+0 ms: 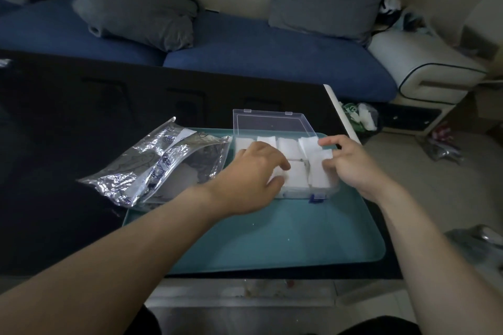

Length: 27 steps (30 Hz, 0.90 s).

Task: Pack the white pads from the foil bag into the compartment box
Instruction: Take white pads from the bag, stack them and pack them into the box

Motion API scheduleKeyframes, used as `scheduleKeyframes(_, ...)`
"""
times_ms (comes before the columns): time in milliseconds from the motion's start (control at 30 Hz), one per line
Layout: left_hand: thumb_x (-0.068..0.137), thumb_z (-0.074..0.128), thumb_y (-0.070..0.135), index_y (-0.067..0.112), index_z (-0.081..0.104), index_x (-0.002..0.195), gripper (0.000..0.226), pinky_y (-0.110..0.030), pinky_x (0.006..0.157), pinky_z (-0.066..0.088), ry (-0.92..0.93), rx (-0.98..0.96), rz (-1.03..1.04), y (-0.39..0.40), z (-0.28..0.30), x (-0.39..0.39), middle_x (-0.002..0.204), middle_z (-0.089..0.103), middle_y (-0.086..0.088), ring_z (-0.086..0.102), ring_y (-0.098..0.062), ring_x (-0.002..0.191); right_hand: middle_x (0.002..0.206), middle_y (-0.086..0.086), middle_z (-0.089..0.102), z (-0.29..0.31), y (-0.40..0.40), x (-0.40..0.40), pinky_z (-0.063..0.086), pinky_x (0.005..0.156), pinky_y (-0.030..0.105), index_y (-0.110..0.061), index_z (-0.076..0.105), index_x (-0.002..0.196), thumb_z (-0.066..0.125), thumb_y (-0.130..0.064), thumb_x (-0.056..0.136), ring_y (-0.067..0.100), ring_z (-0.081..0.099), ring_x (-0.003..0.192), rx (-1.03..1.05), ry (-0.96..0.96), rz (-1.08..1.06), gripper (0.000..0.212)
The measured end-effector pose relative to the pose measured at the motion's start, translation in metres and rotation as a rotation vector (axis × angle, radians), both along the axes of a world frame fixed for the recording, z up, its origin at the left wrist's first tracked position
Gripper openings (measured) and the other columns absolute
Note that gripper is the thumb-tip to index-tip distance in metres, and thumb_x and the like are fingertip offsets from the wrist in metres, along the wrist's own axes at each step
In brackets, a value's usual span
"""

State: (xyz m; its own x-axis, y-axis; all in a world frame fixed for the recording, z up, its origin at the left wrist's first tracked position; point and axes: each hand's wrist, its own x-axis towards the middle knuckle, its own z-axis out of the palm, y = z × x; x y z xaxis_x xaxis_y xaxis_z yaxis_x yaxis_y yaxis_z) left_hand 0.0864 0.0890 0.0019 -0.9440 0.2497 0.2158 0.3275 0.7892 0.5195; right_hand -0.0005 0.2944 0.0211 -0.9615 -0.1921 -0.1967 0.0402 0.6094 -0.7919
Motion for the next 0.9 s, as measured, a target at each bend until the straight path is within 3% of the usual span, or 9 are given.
scheduleKeyframes(133, 0.098, 0.047, 0.024, 0.017, 0.055, 0.133, 0.036, -0.037, 0.117, 0.018, -0.01, -0.204, -0.05, 0.007, -0.006, -0.003, 0.138, 0.053, 0.005, 0.023, -0.022, 0.143, 0.101, 0.002, 0.059, -0.005, -0.004, -0.003, 0.038, 0.061, 0.029, -0.03, 0.049, 0.125, 0.048, -0.005, 0.09, 0.015, 0.056, 0.081, 0.285, 0.034, 0.136, 0.043)
scheduleKeyframes(300, 0.098, 0.046, 0.027, 0.018, 0.053, 0.132, 0.037, -0.035, 0.118, 0.012, -0.013, -0.331, -0.069, 0.011, -0.009, -0.007, 0.14, 0.051, 0.005, 0.019, -0.024, 0.145, 0.112, 0.003, 0.058, -0.005, -0.007, -0.003, 0.04, 0.076, 0.029, -0.02, 0.047, 0.127, 0.07, -0.013, 0.089, 0.02, 0.055, 0.094, 0.467, 0.252, 0.103, 0.045)
scheduleKeyframes(400, 0.097, 0.047, 0.028, 0.019, 0.053, 0.131, 0.036, -0.036, 0.119, 0.01, 0.001, -0.358, -0.075, 0.012, -0.012, -0.008, 0.14, 0.051, 0.005, 0.019, -0.024, 0.146, 0.109, 0.004, 0.054, 0.0, -0.007, -0.005, 0.046, 0.087, 0.031, -0.021, 0.059, 0.105, 0.084, -0.013, 0.076, 0.025, 0.056, 0.103, 0.515, 0.378, 0.036, 0.04)
scheduleKeyframes(500, 0.097, 0.048, 0.028, 0.019, 0.055, 0.129, 0.034, -0.037, 0.119, 0.01, 0.007, -0.331, -0.077, 0.011, -0.011, -0.009, 0.138, 0.053, 0.005, 0.019, -0.023, 0.146, 0.097, 0.0, 0.057, 0.001, -0.005, -0.003, 0.05, 0.083, 0.028, -0.027, 0.07, 0.087, 0.079, -0.011, 0.081, 0.02, 0.061, 0.091, 0.507, 0.464, 0.082, 0.02)
scheduleKeyframes(600, 0.096, 0.05, 0.026, 0.017, 0.06, 0.125, 0.032, -0.038, 0.117, 0.017, 0.075, -0.203, -0.063, 0.008, -0.005, -0.009, 0.131, 0.059, 0.004, 0.029, -0.022, 0.14, 0.1, -0.001, 0.072, 0.001, -0.006, 0.002, 0.054, 0.091, 0.03, -0.025, 0.08, 0.098, 0.071, -0.014, 0.089, 0.019, 0.067, 0.093, 0.605, 0.363, 0.179, 0.017)
scheduleKeyframes(733, 0.088, 0.052, 0.022, 0.013, 0.071, 0.101, 0.024, -0.036, 0.09, 0.044, 0.271, -0.022, 0.066, -0.011, 0.013, -0.005, 0.101, 0.067, -0.001, 0.056, -0.021, 0.101, 0.106, 0.004, 0.074, -0.004, -0.009, -0.001, 0.055, 0.093, 0.034, -0.026, 0.079, 0.096, 0.069, -0.017, 0.088, 0.021, 0.066, 0.097, 0.653, 0.308, 0.148, 0.016)
scheduleKeyframes(800, 0.086, 0.056, 0.017, 0.01, 0.07, 0.093, 0.016, -0.032, 0.078, 0.045, 0.356, 0.026, 0.165, -0.027, 0.021, 0.002, 0.088, 0.065, -0.002, 0.056, -0.02, 0.085, 0.103, 0.003, 0.075, 0.0, -0.009, -0.002, 0.055, 0.089, 0.032, -0.024, 0.079, 0.099, 0.071, -0.019, 0.087, 0.021, 0.067, 0.094, 0.607, 0.401, 0.107, 0.015)
scheduleKeyframes(900, 0.084, 0.064, 0.029, 0.01, 0.062, 0.1, 0.025, -0.035, 0.079, 0.044, 0.373, -0.098, 0.335, -0.055, 0.024, 0.014, 0.092, 0.058, -0.004, 0.053, -0.023, 0.088, 0.09, -0.006, 0.071, 0.021, -0.023, 0.013, 0.042, 0.067, 0.002, -0.02, 0.077, 0.102, 0.072, -0.016, 0.089, -0.001, 0.06, 0.072, 0.264, 0.645, 0.0, 0.014)
